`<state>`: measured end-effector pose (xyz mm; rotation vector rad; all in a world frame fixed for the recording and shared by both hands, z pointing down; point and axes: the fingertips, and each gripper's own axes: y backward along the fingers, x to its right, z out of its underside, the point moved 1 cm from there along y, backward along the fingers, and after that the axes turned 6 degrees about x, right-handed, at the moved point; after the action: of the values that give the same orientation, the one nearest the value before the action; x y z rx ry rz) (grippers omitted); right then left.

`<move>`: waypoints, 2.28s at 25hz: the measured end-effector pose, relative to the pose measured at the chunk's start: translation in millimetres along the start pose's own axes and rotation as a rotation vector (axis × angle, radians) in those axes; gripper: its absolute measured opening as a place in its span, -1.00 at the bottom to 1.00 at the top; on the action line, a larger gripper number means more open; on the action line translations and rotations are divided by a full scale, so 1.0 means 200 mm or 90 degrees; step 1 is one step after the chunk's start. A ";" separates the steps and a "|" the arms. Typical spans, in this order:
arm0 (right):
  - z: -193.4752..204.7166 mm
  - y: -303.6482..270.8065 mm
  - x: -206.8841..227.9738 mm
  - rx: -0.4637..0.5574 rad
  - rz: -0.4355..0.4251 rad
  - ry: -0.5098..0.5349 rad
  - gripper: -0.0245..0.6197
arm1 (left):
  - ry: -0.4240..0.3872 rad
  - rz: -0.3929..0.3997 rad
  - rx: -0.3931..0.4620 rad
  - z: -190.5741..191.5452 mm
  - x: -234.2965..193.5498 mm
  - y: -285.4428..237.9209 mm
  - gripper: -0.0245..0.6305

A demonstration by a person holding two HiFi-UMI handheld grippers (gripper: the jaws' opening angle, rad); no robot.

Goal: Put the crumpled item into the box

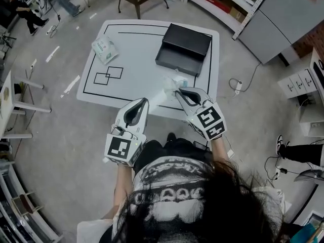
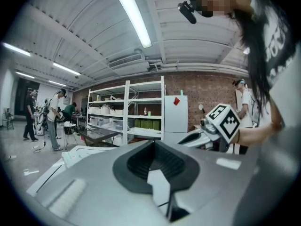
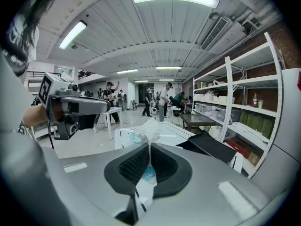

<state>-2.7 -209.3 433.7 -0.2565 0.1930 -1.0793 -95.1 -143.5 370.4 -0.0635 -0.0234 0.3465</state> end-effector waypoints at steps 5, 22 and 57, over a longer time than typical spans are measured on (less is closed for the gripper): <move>0.01 -0.02 0.02 -0.002 -0.008 0.000 -0.87 | 0.010 -0.009 -0.018 0.01 0.00 -0.01 -0.93; 0.07 -0.06 0.06 -0.021 -0.014 -0.001 -0.87 | -0.002 -0.007 -0.026 0.05 -0.01 -0.05 -0.93; 0.45 -1.04 0.81 -0.237 0.138 -0.016 -0.87 | 0.003 0.119 -0.021 0.03 -0.76 -0.50 -0.93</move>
<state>-78.2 -435.4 575.8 -0.5696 0.3918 -0.8199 -203.8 -287.7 380.3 -0.1002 -0.0181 0.5323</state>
